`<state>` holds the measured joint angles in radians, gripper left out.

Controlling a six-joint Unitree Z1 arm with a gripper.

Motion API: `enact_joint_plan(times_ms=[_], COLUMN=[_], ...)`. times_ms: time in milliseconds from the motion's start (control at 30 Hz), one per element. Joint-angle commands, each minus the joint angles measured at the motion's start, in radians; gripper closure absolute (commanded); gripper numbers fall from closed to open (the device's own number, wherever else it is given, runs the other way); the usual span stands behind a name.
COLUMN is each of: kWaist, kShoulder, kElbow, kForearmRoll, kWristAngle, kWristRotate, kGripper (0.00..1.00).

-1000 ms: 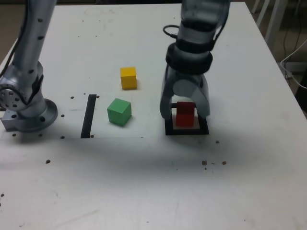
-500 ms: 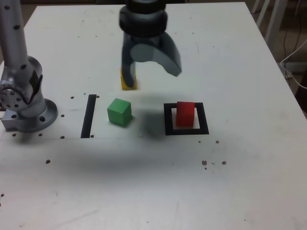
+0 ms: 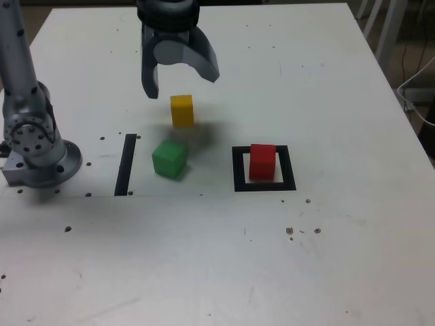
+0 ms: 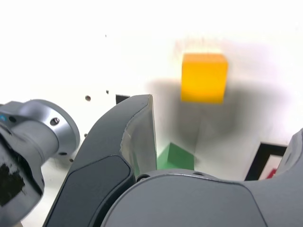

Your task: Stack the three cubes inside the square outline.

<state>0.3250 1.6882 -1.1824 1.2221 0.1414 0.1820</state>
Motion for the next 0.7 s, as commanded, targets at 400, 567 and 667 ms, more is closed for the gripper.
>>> enact_joint_plan(times_ms=[400, 567, 667], kWaist=[0.079, 0.083, 0.086], kShoulder=[0.076, 0.125, 0.16], kElbow=[0.091, 0.103, 0.101], kForearmRoll=[-0.119, -0.162, -0.18], kWristAngle=[-0.011, -0.021, -0.029], kWristRotate=[0.075, 0.087, 0.092], kGripper=[0.02, 0.03, 0.04])
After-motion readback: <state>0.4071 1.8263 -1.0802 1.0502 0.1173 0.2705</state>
